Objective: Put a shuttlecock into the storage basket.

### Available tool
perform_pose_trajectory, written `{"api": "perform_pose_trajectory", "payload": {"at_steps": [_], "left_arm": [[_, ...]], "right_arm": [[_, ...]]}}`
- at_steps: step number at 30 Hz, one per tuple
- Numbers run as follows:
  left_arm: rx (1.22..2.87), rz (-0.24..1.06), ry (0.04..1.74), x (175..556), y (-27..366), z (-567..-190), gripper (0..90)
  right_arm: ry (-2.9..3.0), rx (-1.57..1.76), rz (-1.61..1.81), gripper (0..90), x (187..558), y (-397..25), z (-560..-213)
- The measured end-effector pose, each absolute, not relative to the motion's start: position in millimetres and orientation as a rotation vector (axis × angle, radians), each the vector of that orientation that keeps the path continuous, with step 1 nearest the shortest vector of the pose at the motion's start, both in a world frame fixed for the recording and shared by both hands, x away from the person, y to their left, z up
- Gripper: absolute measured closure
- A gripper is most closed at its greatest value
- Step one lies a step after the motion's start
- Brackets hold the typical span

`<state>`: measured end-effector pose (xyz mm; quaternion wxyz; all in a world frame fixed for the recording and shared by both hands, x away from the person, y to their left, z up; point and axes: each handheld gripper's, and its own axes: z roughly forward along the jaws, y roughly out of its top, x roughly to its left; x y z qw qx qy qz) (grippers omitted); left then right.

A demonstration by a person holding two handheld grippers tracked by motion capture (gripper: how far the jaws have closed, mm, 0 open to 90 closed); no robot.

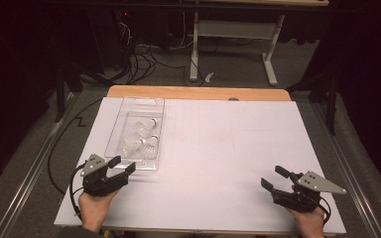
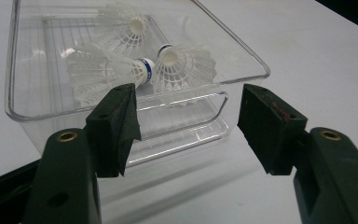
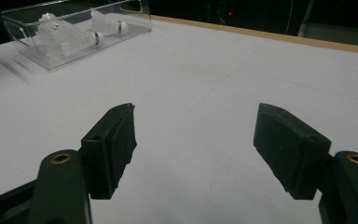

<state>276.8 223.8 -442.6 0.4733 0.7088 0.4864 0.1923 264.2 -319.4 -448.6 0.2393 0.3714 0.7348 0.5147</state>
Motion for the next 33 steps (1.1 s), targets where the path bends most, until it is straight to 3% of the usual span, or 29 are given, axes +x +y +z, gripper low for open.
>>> {"api": "perform_pose_trajectory", "payload": {"at_steps": [33], "left_arm": [[1.736,0.463,1.19,272.8,223.6,-450.9,38.1]], "right_arm": [[2.008,1.019,1.408,30.0,264.0,-320.0,-448.5]]}}
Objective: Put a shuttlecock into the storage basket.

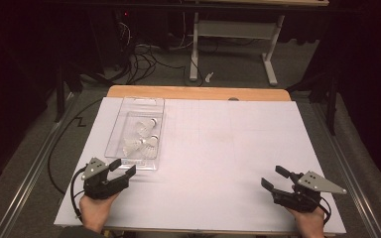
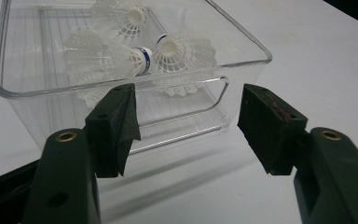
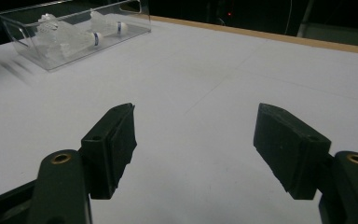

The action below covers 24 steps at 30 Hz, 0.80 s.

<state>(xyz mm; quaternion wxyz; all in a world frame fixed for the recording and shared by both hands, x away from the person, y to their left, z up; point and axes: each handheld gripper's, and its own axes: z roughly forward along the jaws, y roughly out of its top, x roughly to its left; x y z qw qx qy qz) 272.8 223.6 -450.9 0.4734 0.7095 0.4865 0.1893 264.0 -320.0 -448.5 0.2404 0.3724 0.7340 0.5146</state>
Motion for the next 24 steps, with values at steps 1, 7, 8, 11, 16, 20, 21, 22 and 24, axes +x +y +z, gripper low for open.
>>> {"api": "perform_pose_trajectory", "payload": {"at_steps": [1,7,8,11,16,20,21,22,24], "left_arm": [[1.736,0.463,1.19,272.7,223.6,-450.9,38.1],[1.738,0.465,1.187,271.8,223.4,-450.8,38.1],[1.738,0.465,1.187,271.7,223.4,-450.7,38.1],[1.739,0.466,1.185,271.4,223.3,-450.7,38.1],[1.736,0.467,1.184,270.4,223.6,-450.6,38.1],[1.734,0.461,1.195,269.0,224.5,-451.9,38.1],[1.741,0.463,1.194,268.6,224.4,-451.9,38.1],[1.742,0.466,1.19,268.1,224.0,-451.8,38.0],[1.74,0.464,1.185,267.2,223.4,-451.4,38.0]], "right_arm": [[2.008,1.019,1.408,30.0,264.0,-320.0,-448.4],[2.008,1.019,1.408,30.0,264.0,-320.1,-448.4],[2.008,1.019,1.408,30.0,264.0,-320.1,-448.4],[2.008,1.019,1.408,30.0,264.0,-320.2,-448.4],[2.008,1.019,1.407,30.0,263.9,-320.1,-448.4],[2.008,1.019,1.408,30.0,263.9,-320.0,-448.3],[2.008,1.018,1.407,30.0,263.9,-320.1,-448.3],[2.008,1.019,1.407,30.0,263.9,-320.4,-448.3],[2.006,1.022,1.406,30.0,264.3,-320.8,-448.5]]}}
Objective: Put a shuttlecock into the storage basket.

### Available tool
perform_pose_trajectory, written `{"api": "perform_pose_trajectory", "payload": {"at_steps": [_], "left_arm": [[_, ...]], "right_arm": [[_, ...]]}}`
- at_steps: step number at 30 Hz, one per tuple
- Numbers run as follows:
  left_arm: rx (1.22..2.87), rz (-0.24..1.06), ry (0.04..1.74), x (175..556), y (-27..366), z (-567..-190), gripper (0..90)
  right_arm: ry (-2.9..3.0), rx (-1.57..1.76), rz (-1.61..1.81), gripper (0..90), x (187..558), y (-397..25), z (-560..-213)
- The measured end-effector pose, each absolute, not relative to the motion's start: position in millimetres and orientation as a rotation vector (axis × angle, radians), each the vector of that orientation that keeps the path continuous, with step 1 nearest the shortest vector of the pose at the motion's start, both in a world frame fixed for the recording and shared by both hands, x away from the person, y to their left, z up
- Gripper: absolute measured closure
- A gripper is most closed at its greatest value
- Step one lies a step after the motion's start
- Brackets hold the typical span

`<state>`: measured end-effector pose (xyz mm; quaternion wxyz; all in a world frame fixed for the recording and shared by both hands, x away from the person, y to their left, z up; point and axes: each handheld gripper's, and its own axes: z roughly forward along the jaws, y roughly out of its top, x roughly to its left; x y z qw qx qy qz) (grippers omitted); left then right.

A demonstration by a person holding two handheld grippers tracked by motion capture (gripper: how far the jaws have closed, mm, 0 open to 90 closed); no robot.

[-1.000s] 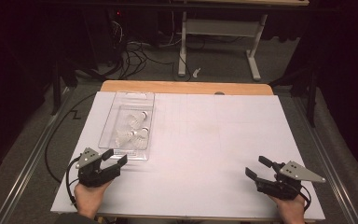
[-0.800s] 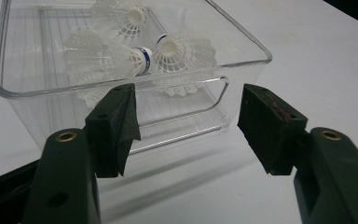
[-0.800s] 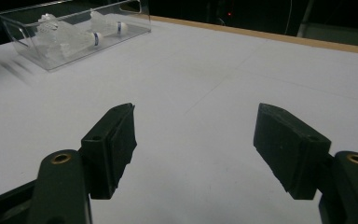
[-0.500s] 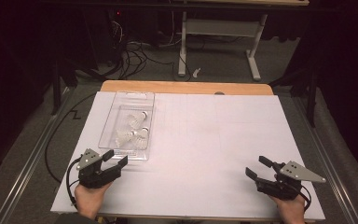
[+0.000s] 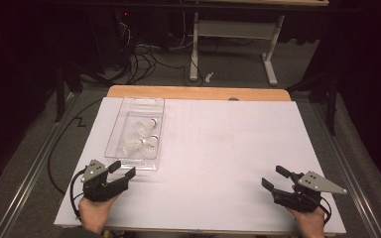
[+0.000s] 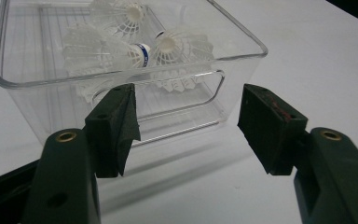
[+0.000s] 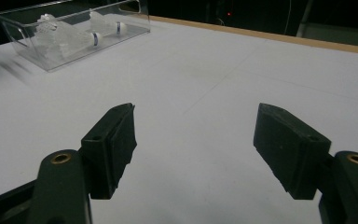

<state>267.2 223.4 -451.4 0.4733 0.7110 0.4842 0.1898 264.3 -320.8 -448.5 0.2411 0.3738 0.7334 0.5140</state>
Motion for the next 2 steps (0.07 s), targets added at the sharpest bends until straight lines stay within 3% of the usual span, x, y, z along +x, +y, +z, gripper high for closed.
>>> {"api": "perform_pose_trajectory", "payload": {"at_steps": [2], "left_arm": [[1.744,0.468,1.183,266.8,223.2,-451.4,38.0]], "right_arm": [[2.009,1.021,1.405,30.0,264.5,-320.5,-448.6]]}}
